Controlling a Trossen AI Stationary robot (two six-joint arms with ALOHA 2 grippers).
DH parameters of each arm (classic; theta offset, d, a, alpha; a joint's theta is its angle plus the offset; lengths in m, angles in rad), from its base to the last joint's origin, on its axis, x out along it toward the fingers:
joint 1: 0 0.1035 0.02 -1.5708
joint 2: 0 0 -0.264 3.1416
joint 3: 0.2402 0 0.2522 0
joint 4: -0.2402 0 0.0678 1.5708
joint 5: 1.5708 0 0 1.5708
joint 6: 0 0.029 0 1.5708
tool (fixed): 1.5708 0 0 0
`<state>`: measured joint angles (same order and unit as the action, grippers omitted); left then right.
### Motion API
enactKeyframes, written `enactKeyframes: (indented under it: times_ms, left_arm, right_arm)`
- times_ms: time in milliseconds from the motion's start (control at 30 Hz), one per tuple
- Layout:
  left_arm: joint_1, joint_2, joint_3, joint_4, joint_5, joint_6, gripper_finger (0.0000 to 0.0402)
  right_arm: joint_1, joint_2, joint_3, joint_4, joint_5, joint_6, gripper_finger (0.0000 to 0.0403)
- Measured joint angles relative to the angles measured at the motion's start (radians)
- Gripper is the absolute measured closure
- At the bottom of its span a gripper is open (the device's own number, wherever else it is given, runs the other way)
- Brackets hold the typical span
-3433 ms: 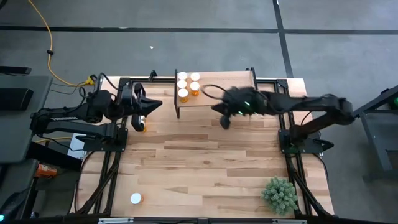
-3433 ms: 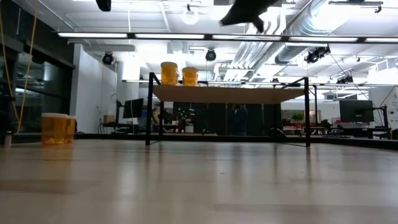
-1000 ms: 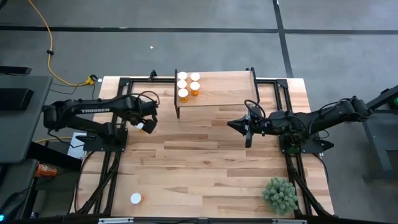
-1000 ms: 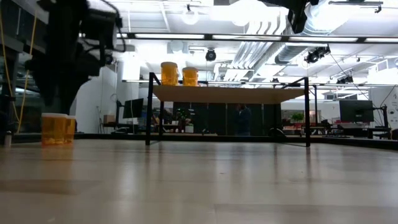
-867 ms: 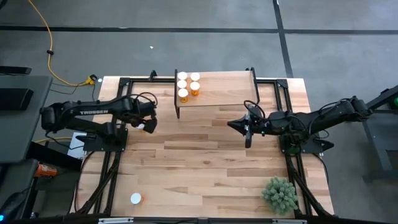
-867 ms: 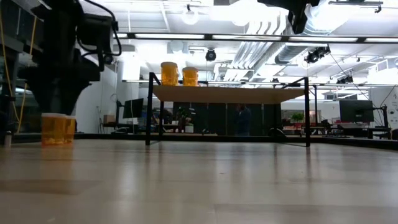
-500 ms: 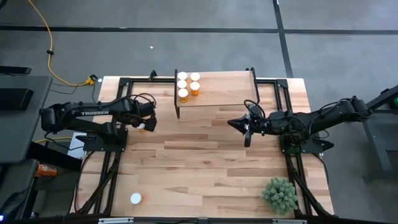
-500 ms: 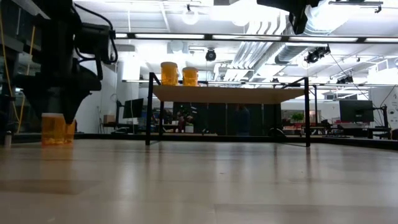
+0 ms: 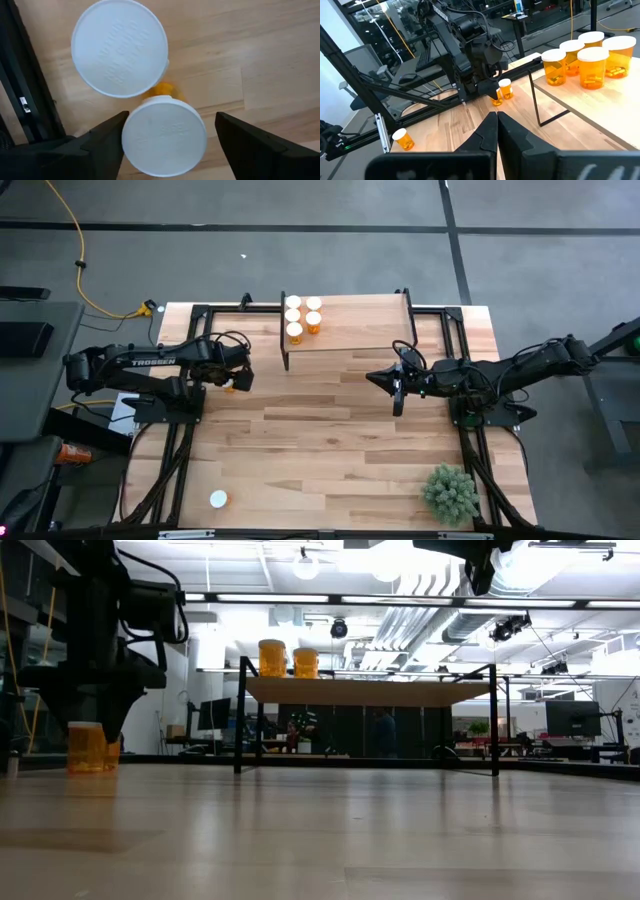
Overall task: Pick and place medicine bottles onto shelf by color
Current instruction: Put the orange pill bottle on the shelf aligned with the other orange pill bottles
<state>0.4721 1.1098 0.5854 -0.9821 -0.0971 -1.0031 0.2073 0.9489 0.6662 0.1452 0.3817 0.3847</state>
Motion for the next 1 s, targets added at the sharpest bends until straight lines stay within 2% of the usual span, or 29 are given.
enactKeyframes:
  times_ms: [467, 833, 1000]
  left_arm:
    - [-0.001, -0.002, 0.006, -0.001, 0.071, 0.016, 0.0174]
    - [-0.001, -0.003, 0.11, 0.001, 0.053, 0.081, 0.0198]
    - [-0.015, -0.003, 0.175, -0.001, 0.11, 0.125, 0.0197]
  right_arm:
    - [0.0, 0.0, 0.0, -0.007, -0.001, 0.007, 0.0402]
    - [0.0, 0.0, 0.0, -0.007, -0.005, 0.008, 0.0402]
    - [0.0, 0.0, 0.0, -0.007, -0.005, 0.008, 0.0402]
